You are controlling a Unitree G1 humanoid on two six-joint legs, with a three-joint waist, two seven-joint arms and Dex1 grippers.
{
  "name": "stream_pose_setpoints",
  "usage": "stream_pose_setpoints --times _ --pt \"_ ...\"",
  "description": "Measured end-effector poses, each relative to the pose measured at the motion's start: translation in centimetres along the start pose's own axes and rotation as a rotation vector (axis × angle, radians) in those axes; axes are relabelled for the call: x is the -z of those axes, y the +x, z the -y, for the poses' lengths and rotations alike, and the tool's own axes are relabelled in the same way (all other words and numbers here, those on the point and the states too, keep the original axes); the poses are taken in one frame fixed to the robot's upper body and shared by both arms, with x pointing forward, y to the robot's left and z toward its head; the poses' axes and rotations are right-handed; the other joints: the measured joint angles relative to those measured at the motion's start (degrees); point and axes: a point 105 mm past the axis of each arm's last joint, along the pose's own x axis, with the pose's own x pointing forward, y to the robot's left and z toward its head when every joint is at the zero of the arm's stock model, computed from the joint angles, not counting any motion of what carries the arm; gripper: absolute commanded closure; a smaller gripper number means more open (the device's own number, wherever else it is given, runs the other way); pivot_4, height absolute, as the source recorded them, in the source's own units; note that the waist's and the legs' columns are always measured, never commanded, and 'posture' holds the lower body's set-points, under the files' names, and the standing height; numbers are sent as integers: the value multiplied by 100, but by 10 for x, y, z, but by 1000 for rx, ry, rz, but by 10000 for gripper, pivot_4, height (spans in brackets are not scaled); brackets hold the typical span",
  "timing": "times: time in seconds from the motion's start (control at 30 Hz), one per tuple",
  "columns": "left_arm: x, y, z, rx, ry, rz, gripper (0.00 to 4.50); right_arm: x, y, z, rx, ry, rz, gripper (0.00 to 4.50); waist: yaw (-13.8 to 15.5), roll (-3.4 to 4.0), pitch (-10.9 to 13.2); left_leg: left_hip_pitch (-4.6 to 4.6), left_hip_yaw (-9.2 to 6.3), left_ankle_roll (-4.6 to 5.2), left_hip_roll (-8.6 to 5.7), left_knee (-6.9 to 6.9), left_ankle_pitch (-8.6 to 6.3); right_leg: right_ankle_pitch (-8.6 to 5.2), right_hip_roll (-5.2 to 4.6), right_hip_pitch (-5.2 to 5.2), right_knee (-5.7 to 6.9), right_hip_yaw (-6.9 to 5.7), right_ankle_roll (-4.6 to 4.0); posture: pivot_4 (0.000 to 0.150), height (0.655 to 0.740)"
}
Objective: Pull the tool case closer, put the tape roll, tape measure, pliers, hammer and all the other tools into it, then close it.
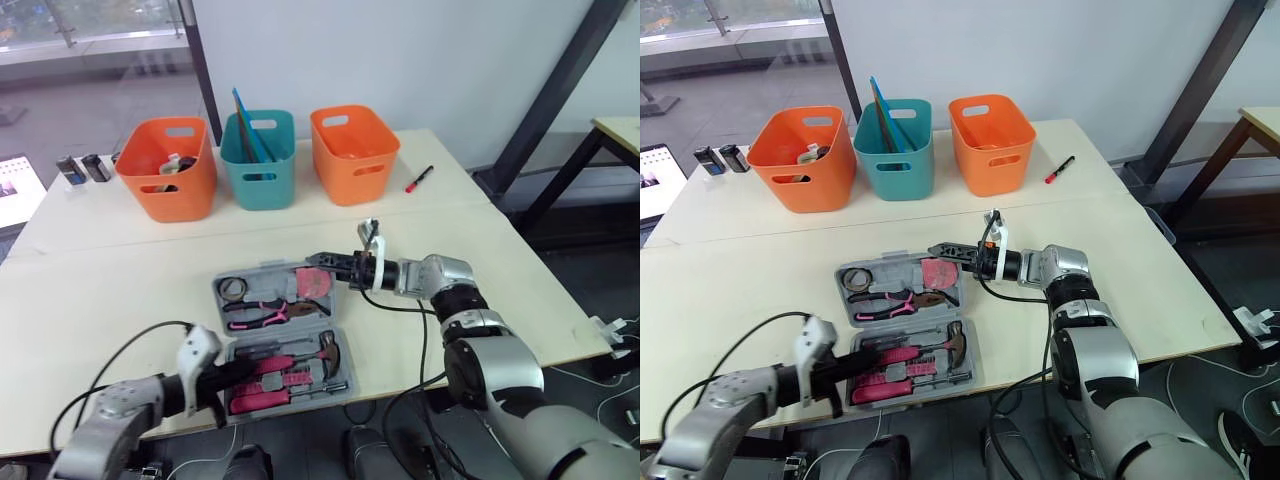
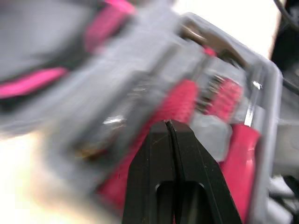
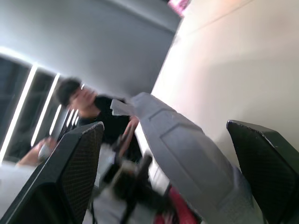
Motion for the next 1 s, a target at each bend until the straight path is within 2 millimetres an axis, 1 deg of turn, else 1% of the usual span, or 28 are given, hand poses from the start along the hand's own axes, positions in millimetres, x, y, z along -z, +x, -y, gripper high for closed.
stream_pose_setpoints --times 0.03,0.1,0.13,0.2,0.27,0.33,0.4,0.5,0.57,0.67,0.73,0.77,0.83,0.9,1.0 --pt "-6 -16 -6 -44 -29 49 45000 2 -1 -4 -22 -11 -18 575 -25 -3 2 -8 0 0 1 -1 0 0 0 -11 0 0 0 1500 7400" --pt "-13 -47 -10 -117 -67 113 45000 7 -7 -12 -51 -57 -61 575 -25 -2 4 -11 1 4 1 -4 -3 -3 -1 -17 -1 0 4 1500 7400" --pt "-14 -71 -13 -173 -82 134 45000 11 -12 -20 -86 -100 -98 575 -22 -2 4 -11 2 8 1 -6 -6 -6 -2 -18 -2 0 6 1500 7400" --pt "-11 -84 -14 -207 -95 129 45000 14 -17 -24 -99 -120 -120 575 -6 9 14 -11 5 12 0 -4 -9 -13 -4 -18 -1 0 -3 1500 7400" --pt "-5 -101 -9 -231 -108 103 45000 31 -25 -38 -147 -189 -213 575 20 -2 15 -15 3 10 0 -3 -10 -18 -3 -22 -3 0 -7 1500 7400" --pt "-1 -111 -7 -252 -104 83 45000 47 -39 -44 -154 -224 -292 575 56 -5 18 -16 8 7 -2 0 -12 -29 -10 -26 -11 1 7 1500 7400" --pt "-2 -113 -7 -259 -91 75 45000 57 -49 -49 -152 -264 -336 575 94 -5 22 -16 12 6 -2 6 -12 -24 -11 -33 -15 2 -1 1500 7400" --pt "-8 -108 -13 -292 -16 54 45000 61 -62 -53 -124 -400 -387 575 118 -10 22 -13 8 -6 -2 8 -19 -17 -8 -37 -34 2 -11 1500 7400" --pt "-11 -104 -18 -321 37 30 45000 61 -71 -51 -83 -480 -393 575 120 -10 22 -11 8 -4 -2 6 -18 -15 -8 -37 -53 2 -14 1500 7400" --pt "-13 -99 -24 -345 126 -20 45000 58 -83 -46 -2 -662 -385 575 110 -14 22 -18 15 -5 -2 0 -19 -9 -9 -21 -76 6 -20 1500 7400" --pt "-18 -98 -28 -359 177 -34 45000 52 -89 -41 73 -787 -369 575 121 -15 21 -19 17 -11 -2 -2 -23 -3 -8 -18 -76 8 -26 1500 7400" --pt "-22 -97 -30 -362 213 -45 45000 46 -94 -38 130 -877 -352 575 141 -16 21 -19 16 -10 -2 -8 -24 3 -6 -19 -76 8 -34 1500 7400" --pt "-26 -97 -32 -367 250 -58 45000 37 -103 -34 201 -968 -325 575 150 -15 21 -19 16 -7 -2 -13 -26 2 -6 -19 -76 7 -34 1500 7400" --pt "-30 -97 -34 -368 277 -60 45000 26 -118 -28 300 -1042 -301 575 152 -15 22 -19 16 -5 -2 -13 -27 2 -5 -18 -76 8 -32 1500 7400" --pt "-33 -97 -37 -372 293 -59 45000 16 -140 -23 405 -1101 -297 575 152 -16 22 -17 16 -4 -2 -10 -27 1 -5 -14 -76 8 -32 1500 7400"
